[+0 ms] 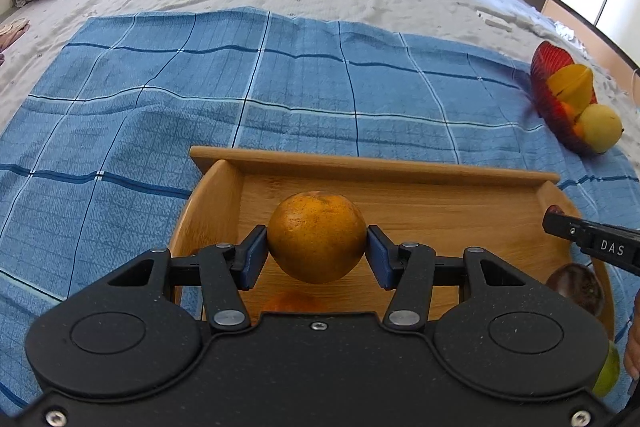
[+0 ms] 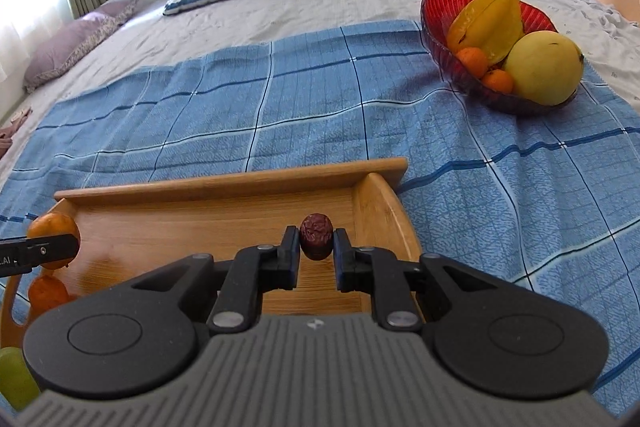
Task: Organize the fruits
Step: 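Carry the large orange and red date over the wooden tray with both grippers, then open both grippers to release the large orange and date on the tray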
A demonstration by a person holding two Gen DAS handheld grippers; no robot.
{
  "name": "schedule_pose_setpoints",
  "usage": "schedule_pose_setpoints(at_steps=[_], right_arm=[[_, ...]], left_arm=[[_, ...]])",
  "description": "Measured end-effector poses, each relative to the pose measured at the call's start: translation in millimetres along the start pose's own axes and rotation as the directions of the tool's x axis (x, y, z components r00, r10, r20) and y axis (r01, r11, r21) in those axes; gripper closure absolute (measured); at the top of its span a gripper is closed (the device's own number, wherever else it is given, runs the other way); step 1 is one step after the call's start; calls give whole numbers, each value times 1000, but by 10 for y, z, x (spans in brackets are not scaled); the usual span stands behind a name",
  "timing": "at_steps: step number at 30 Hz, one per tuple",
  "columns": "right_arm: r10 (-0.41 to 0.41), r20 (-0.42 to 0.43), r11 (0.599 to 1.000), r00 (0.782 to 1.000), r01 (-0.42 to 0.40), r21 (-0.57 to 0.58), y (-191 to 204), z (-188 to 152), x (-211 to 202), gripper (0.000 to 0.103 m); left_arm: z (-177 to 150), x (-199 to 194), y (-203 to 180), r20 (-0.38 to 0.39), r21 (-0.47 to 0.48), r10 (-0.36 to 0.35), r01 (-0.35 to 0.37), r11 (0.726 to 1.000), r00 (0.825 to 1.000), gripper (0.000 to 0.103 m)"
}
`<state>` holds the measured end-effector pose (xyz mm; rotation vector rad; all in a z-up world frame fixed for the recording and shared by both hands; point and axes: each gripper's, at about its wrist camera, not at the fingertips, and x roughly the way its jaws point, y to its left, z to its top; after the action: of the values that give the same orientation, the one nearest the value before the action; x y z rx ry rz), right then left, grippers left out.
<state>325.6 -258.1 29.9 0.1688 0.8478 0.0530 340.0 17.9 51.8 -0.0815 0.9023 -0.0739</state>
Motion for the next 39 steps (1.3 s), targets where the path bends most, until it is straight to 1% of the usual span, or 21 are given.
schedule_pose_setpoints(at_steps=[10,14,22,29,34,36,38,39], right_arm=[[-2,-42,1000,999,2,-5,7,1,122,81],[-20,-56,1000,998,19,-21,20,4,147,81],[-14,-56,1000,998,13,-18,4,3,148,82],[-10,-58,1000,998,9,-23,4,5,151,76],[-15,-61,999,998,13,-30,25,8,155,74],[-13,-63,1000,998,12,-28,28,12,153,71],[-11,-64,1000,998,9,-27,29,16,149,65],[-10,-61,1000,998,8,-29,32,17,141,65]], left_arm=[[-19,88,-2,-18,-1,14,-14,1000,1000,53],[-30,109,-13,-25,3,21,-21,1000,999,53],[-35,117,-28,-23,16,26,-26,1000,999,53],[-35,119,-25,-26,11,24,-24,1000,999,52],[-32,116,-38,-27,22,31,-30,999,999,52],[-28,113,-42,-26,23,33,-32,999,999,51],[-19,96,-50,-20,25,39,-39,999,999,49],[-10,83,-54,-16,27,41,-40,999,999,45]])
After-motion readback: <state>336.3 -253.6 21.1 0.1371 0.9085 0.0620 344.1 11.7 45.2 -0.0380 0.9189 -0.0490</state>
